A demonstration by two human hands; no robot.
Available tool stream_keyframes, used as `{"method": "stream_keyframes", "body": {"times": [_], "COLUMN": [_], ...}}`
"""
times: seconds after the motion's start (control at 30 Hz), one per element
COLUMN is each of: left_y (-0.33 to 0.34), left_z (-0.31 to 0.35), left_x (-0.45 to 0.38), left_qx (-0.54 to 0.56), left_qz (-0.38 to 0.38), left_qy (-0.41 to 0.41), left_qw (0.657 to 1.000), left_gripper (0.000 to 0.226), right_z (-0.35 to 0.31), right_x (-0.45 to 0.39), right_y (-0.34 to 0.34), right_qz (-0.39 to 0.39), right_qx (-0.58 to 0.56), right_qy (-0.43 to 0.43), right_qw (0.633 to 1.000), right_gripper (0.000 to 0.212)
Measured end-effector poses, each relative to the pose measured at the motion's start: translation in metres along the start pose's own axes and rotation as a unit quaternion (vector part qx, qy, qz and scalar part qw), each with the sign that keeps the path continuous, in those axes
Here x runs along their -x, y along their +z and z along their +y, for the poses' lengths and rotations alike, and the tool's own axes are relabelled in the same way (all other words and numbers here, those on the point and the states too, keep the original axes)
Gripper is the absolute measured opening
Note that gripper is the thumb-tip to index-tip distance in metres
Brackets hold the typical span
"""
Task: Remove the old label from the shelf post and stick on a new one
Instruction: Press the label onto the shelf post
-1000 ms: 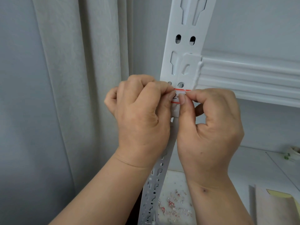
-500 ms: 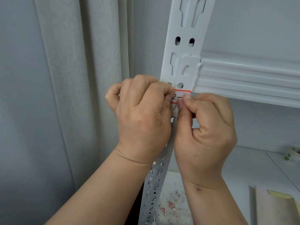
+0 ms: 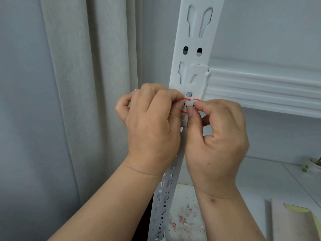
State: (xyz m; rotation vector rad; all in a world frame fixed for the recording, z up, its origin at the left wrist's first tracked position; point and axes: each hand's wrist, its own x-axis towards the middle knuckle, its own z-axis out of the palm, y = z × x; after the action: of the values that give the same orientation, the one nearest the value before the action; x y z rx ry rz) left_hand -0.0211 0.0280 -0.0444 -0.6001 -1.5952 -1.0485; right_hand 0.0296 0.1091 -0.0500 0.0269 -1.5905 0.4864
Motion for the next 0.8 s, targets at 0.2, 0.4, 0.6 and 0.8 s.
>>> {"method": "stream_keyframes", "body": {"times": [0.2, 0.4, 0.6, 0.8], "left_y": [0.005, 0.008, 0.006, 0.001], "left_z": [-0.002, -0.003, -0.001, 0.002], "left_x": [0.000, -0.002, -0.004, 0.000], "left_qx": [-0.002, -0.032, -0.046, -0.034], "left_qz": [0.022, 0.019, -0.023, -0.029], "left_qy": [0.006, 0.024, 0.011, -0.001], "left_qw": [1.000, 0.999, 0.999, 0.999], "left_gripper": [0.010, 0.013, 0.007, 0.009], "right_z": [0.006, 0.007, 0.006, 0.004], "right_x": [0.005, 0.010, 0.010, 0.010], "right_y": [0.001, 0.002, 0.002, -0.003], "right_qz": [0.015, 0.016, 0.011, 0.002], "right_qx": [-0.017, -0.020, -0.024, -0.017], "right_qy": [-0.016, -0.023, -0.015, -0.018], "right_qw": [1.000, 0.999, 1.000, 1.000], "right_gripper": [0.008, 0.010, 0.012, 0.014]}}
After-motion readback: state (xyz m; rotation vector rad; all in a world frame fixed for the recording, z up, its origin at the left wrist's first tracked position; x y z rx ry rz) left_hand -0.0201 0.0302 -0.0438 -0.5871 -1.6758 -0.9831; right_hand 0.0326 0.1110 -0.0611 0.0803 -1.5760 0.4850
